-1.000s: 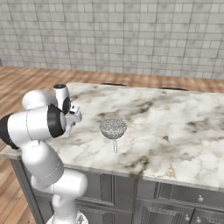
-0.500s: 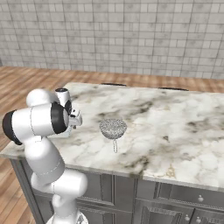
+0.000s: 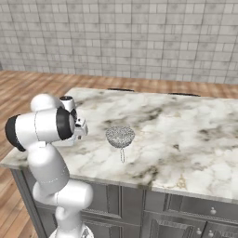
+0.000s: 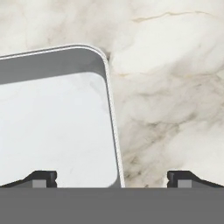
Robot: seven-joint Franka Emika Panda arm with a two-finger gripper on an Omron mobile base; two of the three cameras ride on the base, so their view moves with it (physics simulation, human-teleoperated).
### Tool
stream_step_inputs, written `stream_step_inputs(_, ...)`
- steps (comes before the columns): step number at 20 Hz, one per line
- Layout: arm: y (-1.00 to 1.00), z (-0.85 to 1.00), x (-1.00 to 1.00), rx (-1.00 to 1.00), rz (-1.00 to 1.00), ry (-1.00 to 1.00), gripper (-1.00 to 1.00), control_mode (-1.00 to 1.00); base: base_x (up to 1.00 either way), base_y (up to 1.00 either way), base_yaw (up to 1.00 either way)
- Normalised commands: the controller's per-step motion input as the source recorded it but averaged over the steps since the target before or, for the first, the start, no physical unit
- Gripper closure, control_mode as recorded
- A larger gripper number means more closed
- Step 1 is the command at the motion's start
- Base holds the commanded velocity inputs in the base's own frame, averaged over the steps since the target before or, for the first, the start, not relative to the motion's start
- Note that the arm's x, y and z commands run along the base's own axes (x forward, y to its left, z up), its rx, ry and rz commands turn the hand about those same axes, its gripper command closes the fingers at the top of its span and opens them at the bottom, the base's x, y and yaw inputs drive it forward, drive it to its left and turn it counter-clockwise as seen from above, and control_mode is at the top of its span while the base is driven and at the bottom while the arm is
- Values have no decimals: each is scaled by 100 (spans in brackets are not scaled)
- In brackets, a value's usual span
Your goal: Pick the tupperware and strainer and place them in the sink. Then turn on the water.
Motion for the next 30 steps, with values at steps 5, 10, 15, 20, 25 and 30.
stream_step_inputs(5, 0, 0, 0, 0, 0, 0, -100, -100, 0, 0, 0)
stream_step_inputs(10, 0, 0, 0, 0, 0, 0, 100, -100, 0, 0, 0)
stream_step_inputs(15, 0, 0, 0, 0, 0, 0, 100, -100, 0, 0, 0)
stream_step_inputs(20, 0, 0, 0, 0, 0, 1, 100, -100, 0, 0, 0)
stream_step_inputs(25, 0, 11, 0, 0, 0, 2, 100, -100, 0, 0, 0)
stream_step_inputs(30, 0, 41, 0, 0, 0, 0, 100, -100, 0, 0, 0)
